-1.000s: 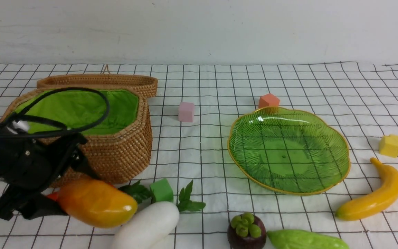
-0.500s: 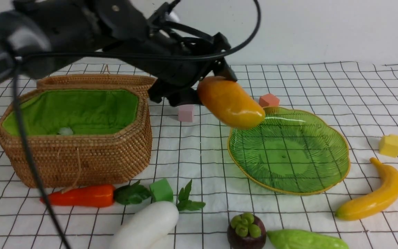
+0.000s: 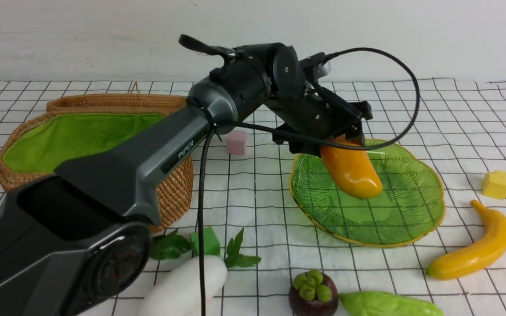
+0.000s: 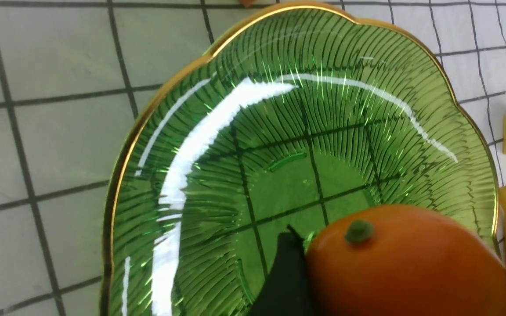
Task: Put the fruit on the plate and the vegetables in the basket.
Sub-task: Grab the mango with your left arm and place it on the right plate, then take a daikon with your left arm and place it on the basket on the left.
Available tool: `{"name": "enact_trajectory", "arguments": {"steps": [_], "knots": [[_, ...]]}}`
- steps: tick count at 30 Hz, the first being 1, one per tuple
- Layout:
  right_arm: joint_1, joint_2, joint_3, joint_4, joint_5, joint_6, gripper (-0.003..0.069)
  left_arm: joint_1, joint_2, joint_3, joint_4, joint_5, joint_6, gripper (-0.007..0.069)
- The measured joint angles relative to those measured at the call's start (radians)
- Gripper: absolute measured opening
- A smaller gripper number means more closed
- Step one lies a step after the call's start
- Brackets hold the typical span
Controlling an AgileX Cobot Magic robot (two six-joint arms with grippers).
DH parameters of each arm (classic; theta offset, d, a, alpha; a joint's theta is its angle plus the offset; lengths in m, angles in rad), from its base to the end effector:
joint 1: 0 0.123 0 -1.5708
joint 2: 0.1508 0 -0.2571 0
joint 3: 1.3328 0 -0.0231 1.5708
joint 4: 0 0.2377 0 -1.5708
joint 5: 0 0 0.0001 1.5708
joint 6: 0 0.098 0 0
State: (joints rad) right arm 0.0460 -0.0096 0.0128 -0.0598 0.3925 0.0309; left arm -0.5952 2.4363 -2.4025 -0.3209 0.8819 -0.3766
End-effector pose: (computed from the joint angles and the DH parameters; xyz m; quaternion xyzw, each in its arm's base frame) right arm 0.0737 0.0011 0.1724 -0.0216 0.8069 -0.0028 0.5904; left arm 0.4177 -0.3117 0.2257 0.0507 0.9199 -0.3014 0.2457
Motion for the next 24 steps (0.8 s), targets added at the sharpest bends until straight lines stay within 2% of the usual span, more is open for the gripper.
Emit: {"name": "enact_trajectory", "arguments": {"steps": [3, 6, 10, 15, 19, 24], "knots": [[0.000, 0.000, 0.000, 0.000, 0.000, 0.000, 0.0243, 0.001, -0.006, -0.004, 0.007, 0.023, 0.002, 0.0640], [0.000, 0.000, 0.000, 0.000, 0.000, 0.000, 0.0243, 0.020, -0.038, -0.009, 0.055, 0.140, 0.039, 0.0668], [0.000, 0.000, 0.000, 0.000, 0.000, 0.000, 0.0243, 0.052, -0.126, -0.009, 0.149, 0.321, 0.084, 0.0650], [0.000, 0.000, 0.000, 0.000, 0.000, 0.000, 0.0243, 0.088, -0.323, 0.057, 0.247, 0.360, 0.121, 0.0601], [0.000, 0.000, 0.000, 0.000, 0.000, 0.000, 0.0243, 0.096, -0.531, 0.232, 0.312, 0.362, 0.182, 0.0570], [0.000, 0.000, 0.000, 0.000, 0.000, 0.000, 0.0243, 0.096, -0.775, 0.606, 0.345, 0.365, 0.207, 0.0561]]}}
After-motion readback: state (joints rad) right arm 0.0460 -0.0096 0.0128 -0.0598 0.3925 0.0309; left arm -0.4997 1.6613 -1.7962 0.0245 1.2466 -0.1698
